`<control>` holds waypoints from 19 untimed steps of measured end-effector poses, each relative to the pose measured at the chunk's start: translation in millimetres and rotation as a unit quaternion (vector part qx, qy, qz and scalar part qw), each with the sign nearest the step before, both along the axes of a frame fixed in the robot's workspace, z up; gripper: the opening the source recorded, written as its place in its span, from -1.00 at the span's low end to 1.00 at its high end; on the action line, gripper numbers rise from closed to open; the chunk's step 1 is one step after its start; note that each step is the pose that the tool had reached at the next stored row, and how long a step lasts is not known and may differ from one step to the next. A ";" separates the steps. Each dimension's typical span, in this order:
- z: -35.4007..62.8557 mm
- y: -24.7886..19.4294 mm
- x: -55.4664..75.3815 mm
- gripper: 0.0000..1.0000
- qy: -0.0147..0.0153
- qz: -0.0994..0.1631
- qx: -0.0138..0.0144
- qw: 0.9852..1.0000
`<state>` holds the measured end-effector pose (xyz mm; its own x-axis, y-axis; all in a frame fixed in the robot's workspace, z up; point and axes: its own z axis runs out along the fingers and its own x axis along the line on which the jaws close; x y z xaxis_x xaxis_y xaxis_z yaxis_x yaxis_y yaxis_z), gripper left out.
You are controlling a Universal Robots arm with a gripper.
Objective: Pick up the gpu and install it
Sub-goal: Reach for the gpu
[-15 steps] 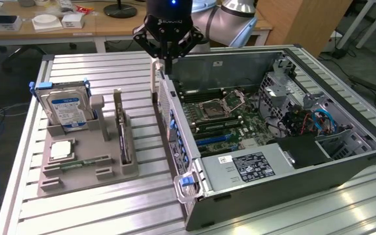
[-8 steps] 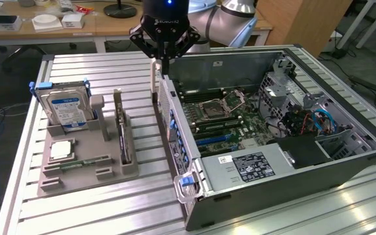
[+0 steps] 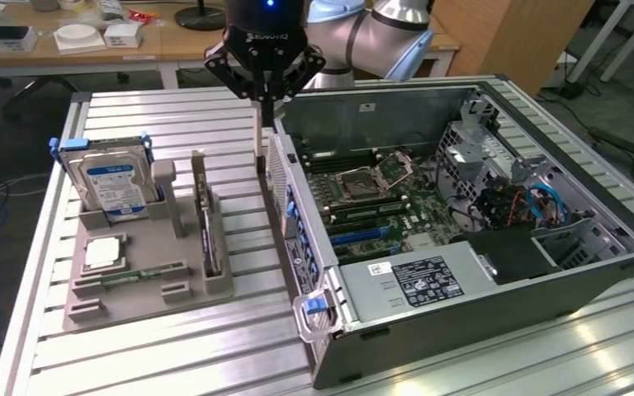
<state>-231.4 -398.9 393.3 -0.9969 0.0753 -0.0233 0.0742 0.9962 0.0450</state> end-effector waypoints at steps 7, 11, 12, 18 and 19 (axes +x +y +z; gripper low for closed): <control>0.0 0.0 -9.1 -0.80 0.000 0.000 0.000 1.000; 0.0 0.0 -14.8 -0.80 0.000 0.000 0.000 1.000; 0.0 0.0 -16.2 -0.80 0.000 0.000 0.000 1.000; 0.0 0.0 -23.9 -0.80 0.000 0.000 0.000 1.000; 0.0 0.0 -25.1 -0.80 0.000 0.000 0.000 1.000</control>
